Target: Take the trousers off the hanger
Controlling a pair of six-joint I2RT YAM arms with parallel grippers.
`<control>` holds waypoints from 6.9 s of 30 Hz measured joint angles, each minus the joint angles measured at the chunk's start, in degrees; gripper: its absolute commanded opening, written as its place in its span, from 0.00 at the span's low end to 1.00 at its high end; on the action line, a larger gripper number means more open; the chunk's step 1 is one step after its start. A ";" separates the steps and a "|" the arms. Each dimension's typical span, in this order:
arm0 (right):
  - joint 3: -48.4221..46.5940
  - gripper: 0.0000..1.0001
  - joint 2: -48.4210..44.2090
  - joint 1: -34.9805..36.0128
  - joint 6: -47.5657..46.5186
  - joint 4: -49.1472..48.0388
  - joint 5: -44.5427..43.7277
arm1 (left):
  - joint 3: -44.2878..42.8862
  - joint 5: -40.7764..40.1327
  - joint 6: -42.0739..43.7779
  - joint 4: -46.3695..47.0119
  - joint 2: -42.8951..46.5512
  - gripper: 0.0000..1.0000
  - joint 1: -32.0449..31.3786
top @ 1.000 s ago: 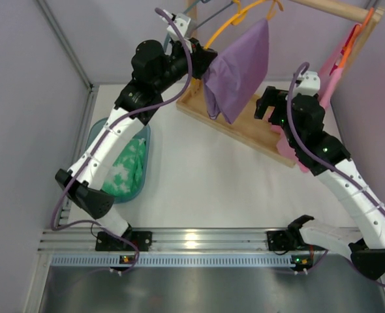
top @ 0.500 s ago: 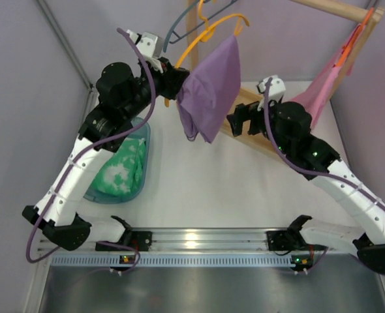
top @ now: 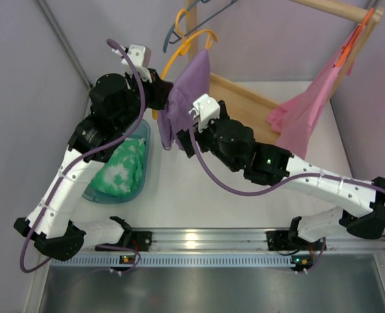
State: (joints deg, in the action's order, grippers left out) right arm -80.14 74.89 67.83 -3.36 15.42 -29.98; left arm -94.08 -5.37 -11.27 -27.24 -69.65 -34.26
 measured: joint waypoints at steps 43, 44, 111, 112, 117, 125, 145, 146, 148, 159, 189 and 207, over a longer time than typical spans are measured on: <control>-19.58 0.95 16.74 0.22 7.56 5.60 -4.02 | 2.60 -3.37 -0.79 -0.68 4.90 0.00 0.11; -20.96 0.94 17.59 0.24 7.41 6.36 -4.70 | 2.60 -3.69 -0.79 -0.52 4.94 0.00 0.39; -15.76 0.00 8.22 -0.50 -8.61 -5.99 -16.33 | 6.19 -8.24 -4.15 0.66 3.63 0.00 -0.59; -16.28 0.00 8.24 -0.50 -9.25 -5.99 -16.44 | 6.56 -8.22 -4.48 1.03 3.63 0.00 -0.68; -19.06 0.00 8.92 -0.50 -12.85 -6.05 -16.59 | 8.07 -7.48 -6.32 3.58 3.87 0.00 -0.83; -23.15 0.00 12.39 -0.50 -17.64 -7.48 -16.26 | 12.76 -6.47 -10.01 6.82 5.31 0.00 -0.83; -27.45 0.00 17.84 -0.50 -31.30 -17.53 -15.58 | 17.14 -9.86 -17.84 8.92 7.74 0.00 -0.76; -27.67 0.00 18.01 -0.50 -31.82 -17.75 -15.63 | 17.49 -9.99 -18.08 9.22 7.96 0.00 -0.76; -28.02 0.00 18.32 -0.50 -33.16 -18.47 -15.74 | 18.29 -10.36 -18.73 9.57 8.44 0.00 -0.76; -31.47 0.00 21.16 -0.50 -38.36 -23.78 -15.76 | 19.80 -10.80 -23.37 9.62 8.85 0.00 -0.76; -36.28 0.00 23.28 -0.50 -45.07 -25.88 -9.66 | 23.74 -14.36 -25.66 10.38 11.06 0.00 -0.26; -11.02 0.00 -0.35 -0.61 -21.79 -18.40 -3.69 | 4.26 -10.47 -11.37 -1.27 4.17 0.00 0.22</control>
State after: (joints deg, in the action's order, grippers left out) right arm -91.15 74.54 67.22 -25.15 -2.98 -33.67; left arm -89.82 -15.84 -22.63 -28.51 -65.47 -34.04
